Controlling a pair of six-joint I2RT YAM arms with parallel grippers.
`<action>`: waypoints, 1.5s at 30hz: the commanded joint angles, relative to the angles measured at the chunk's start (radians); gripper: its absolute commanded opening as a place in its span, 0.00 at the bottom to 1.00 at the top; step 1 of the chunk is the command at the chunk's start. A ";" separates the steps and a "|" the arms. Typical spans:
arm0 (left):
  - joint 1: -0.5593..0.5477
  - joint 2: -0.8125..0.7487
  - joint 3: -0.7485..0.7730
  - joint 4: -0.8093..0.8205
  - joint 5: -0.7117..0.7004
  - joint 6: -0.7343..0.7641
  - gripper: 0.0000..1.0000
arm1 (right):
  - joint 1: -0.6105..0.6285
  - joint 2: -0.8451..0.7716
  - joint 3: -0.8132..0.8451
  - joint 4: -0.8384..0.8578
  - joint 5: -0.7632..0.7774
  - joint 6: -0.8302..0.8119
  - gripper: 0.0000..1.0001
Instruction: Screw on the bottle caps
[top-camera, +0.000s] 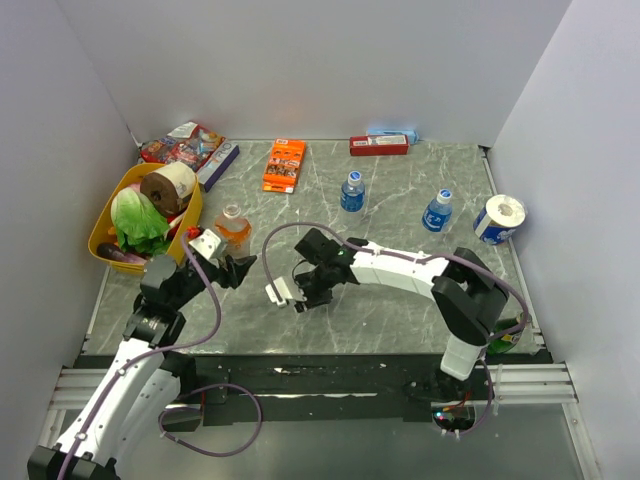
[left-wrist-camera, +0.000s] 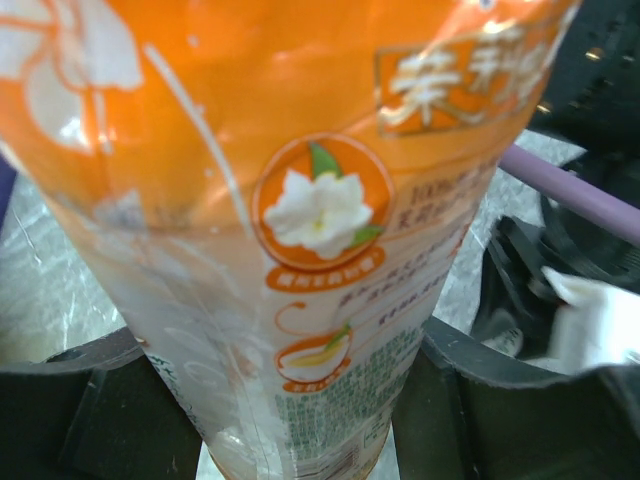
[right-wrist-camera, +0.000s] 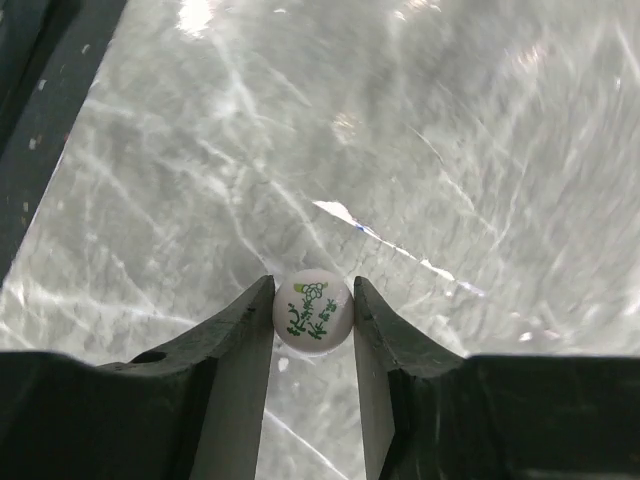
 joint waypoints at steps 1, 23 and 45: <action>0.005 0.020 0.065 -0.024 -0.003 0.002 0.59 | -0.024 0.044 -0.019 0.098 -0.102 0.175 0.31; 0.008 0.007 0.035 -0.047 -0.007 0.012 0.64 | -0.049 0.108 -0.041 0.036 -0.040 0.058 0.62; 0.026 0.010 0.032 -0.062 0.023 0.018 0.64 | 0.009 0.116 -0.068 0.052 0.119 -0.042 0.39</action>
